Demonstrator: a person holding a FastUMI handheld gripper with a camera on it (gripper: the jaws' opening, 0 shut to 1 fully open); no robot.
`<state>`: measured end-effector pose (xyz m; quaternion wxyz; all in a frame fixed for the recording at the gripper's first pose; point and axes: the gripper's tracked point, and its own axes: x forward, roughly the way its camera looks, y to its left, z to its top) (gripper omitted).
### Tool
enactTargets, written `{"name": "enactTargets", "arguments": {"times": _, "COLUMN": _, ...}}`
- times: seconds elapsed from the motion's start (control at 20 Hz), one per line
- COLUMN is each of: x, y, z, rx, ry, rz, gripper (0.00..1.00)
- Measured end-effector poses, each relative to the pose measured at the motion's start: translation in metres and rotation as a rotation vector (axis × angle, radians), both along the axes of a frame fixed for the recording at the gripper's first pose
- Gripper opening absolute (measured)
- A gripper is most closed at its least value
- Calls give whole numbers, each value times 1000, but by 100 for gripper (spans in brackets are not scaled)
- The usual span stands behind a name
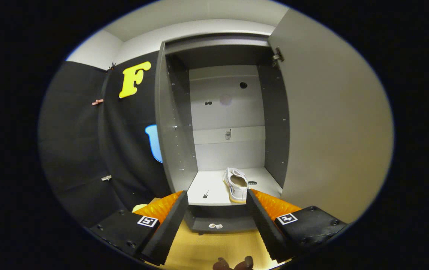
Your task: Open the shoe cabinet door, grab the shoes and put them into the shoe cabinet, then close the shoe cabinet door.
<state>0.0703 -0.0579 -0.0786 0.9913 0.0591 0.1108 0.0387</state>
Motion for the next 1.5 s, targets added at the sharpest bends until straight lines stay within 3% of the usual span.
{"name": "enactTargets", "arguments": {"times": 0.3, "x": -103, "y": -54, "z": 33, "rx": 44, "ry": -15, "rz": -1, "gripper": 98}}
{"name": "enactTargets", "arguments": {"times": 0.45, "x": -154, "y": -85, "z": 44, "rx": 58, "ry": -8, "rz": 47, "gripper": 98}}
{"name": "enactTargets", "arguments": {"times": 0.7, "x": -203, "y": -171, "z": 50, "rx": 14, "ry": -22, "rz": 20, "gripper": 98}}
{"name": "enactTargets", "arguments": {"times": 1.0, "x": -193, "y": -250, "z": 37, "rx": 8, "ry": -4, "rz": -48, "gripper": 98}}
{"name": "enactTargets", "arguments": {"times": 1.5, "x": -119, "y": -311, "z": 28, "rx": 39, "ry": -28, "rz": -7, "gripper": 98}}
